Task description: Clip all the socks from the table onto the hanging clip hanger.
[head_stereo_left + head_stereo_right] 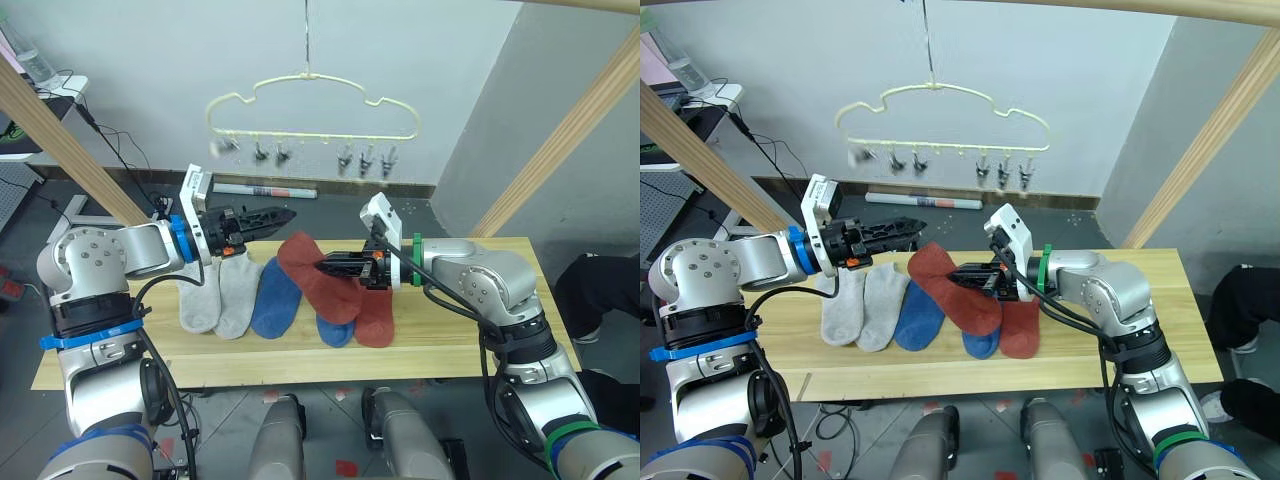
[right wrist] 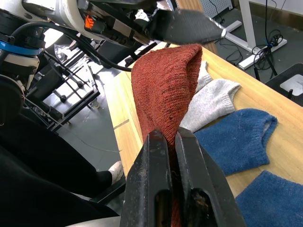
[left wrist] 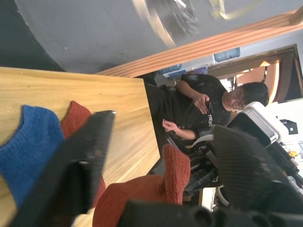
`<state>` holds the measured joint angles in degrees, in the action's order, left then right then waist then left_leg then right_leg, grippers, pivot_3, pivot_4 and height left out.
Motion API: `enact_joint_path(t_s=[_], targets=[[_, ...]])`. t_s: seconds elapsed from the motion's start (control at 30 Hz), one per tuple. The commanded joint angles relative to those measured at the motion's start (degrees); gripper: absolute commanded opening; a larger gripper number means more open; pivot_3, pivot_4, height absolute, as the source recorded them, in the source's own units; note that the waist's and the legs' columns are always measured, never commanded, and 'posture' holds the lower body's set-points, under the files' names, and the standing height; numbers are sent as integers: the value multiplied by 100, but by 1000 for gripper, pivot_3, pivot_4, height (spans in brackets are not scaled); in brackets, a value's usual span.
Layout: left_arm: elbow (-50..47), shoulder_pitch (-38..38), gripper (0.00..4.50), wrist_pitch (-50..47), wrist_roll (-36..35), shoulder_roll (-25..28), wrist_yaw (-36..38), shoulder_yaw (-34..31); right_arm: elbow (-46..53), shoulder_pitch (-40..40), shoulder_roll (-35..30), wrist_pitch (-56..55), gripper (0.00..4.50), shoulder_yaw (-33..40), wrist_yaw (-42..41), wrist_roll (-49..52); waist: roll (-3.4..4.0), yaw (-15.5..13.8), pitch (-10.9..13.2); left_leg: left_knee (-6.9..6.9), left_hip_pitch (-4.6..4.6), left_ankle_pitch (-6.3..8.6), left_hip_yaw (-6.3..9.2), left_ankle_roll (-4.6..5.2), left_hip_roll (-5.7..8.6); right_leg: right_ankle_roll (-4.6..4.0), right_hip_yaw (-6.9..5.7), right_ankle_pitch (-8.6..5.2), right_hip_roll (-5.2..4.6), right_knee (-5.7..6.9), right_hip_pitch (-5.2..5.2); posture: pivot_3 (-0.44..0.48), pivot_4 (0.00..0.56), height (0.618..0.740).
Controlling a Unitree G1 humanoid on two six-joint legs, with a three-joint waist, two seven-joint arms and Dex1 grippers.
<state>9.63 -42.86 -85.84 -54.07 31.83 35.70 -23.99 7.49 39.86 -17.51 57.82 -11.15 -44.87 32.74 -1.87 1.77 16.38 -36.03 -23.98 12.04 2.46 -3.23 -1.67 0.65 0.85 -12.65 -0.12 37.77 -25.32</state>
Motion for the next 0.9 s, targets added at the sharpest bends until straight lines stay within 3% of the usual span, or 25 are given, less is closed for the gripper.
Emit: enact_joint_path(t_s=[0.03,0.3,0.43,0.63,0.8,0.9], targets=[[-155,-47,4462,15,-163,74,64,-113,80,89,21,-122,0,120,-3,66,0,0,0,0,0,0,0,0,0,0,0,0,0,0,0,34,273,740],[-417,253,4462,322,50,120,-72,-29,250,-142,-202,-91,0,166,71,19,0,-2,0,0,0,0,0,0,0,0,0,0,-1,0,0,37,276,740],[-880,711,4462,584,103,308,115,181,639,-358,-642,135,0,365,126,141,0,-3,0,1,-1,0,-1,0,0,0,2,0,-2,-1,-1,35,278,740],[-1884,1431,4462,2016,522,510,484,488,1146,-735,-1408,538,0,732,155,311,-1,-24,1,2,-5,0,-2,0,1,-1,3,-1,-8,-8,-2,27,277,740],[-2202,1841,4462,3105,1230,496,322,817,708,-1204,-1987,181,0,583,257,-296,-1,-24,0,0,0,-1,-7,1,2,-1,7,-1,-2,-8,2,31,276,740],[-2347,2091,4462,3192,1195,410,292,837,164,-1348,-2235,-298,0,245,353,-900,-2,-11,1,-1,-6,0,-18,2,5,0,16,-1,-5,-16,-2,28,278,740]])
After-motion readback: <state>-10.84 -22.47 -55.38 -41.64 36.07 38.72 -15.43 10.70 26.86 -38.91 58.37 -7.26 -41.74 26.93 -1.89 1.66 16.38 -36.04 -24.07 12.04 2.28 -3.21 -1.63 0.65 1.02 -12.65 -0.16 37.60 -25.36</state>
